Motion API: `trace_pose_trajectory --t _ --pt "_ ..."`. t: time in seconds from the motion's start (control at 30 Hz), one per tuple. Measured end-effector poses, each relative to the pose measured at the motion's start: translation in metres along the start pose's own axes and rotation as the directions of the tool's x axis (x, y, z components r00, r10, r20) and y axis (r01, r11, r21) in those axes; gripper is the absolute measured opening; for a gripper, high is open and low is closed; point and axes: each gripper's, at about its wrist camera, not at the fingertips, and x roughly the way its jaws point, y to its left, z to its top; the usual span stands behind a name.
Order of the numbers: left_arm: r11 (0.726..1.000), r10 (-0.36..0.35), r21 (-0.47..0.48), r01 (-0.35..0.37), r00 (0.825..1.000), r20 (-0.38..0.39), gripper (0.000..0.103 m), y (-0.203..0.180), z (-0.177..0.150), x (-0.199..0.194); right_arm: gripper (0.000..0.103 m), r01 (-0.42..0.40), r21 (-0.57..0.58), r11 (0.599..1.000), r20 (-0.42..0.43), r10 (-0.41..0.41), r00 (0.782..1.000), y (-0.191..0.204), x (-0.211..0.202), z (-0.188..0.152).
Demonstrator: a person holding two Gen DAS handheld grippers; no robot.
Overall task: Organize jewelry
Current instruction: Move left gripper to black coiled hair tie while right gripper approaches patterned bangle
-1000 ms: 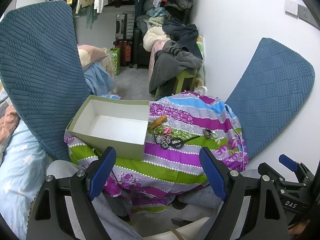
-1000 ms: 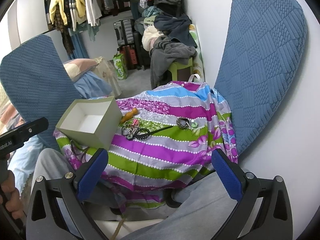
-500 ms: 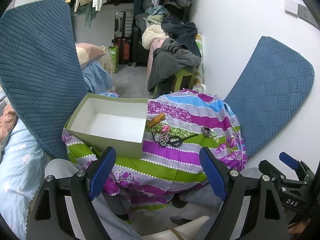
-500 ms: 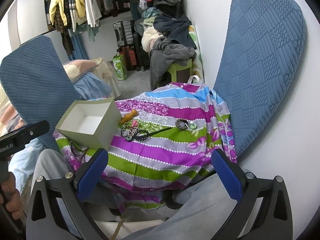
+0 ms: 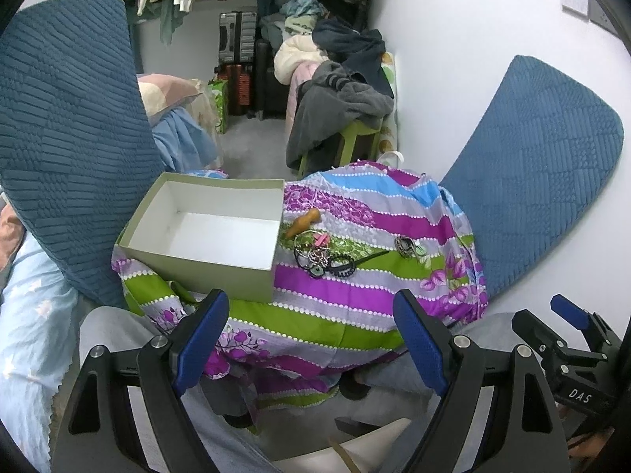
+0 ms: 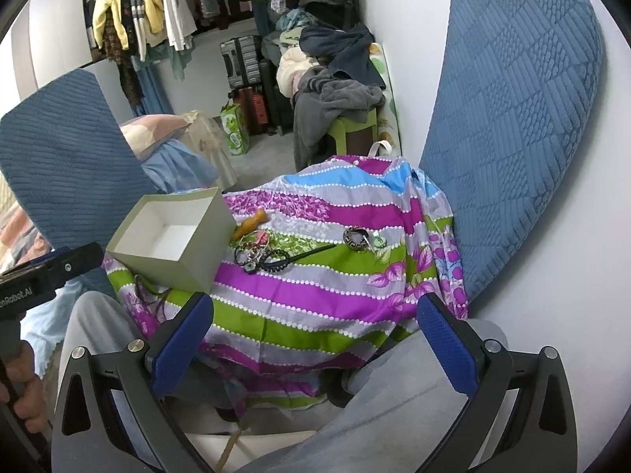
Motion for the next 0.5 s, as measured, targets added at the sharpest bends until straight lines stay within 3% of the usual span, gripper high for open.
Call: trace_pose_trajectory --t 0.13,0.5 --pt "1.0 -0.013 0.006 0.014 1.0 -0.012 0.085 -0.003 -0.001 0.008 0.102 -0.012 0.027 1.0 -0.001 0.012 1.0 -0.009 0.002 -0.004" --pt "0.99 -0.137 0.023 0.138 0.989 -0.056 0.085 -0.014 0.004 0.063 0.102 -0.085 0.133 0.988 0.023 0.082 0.996 -0.037 0.035 -0.001"
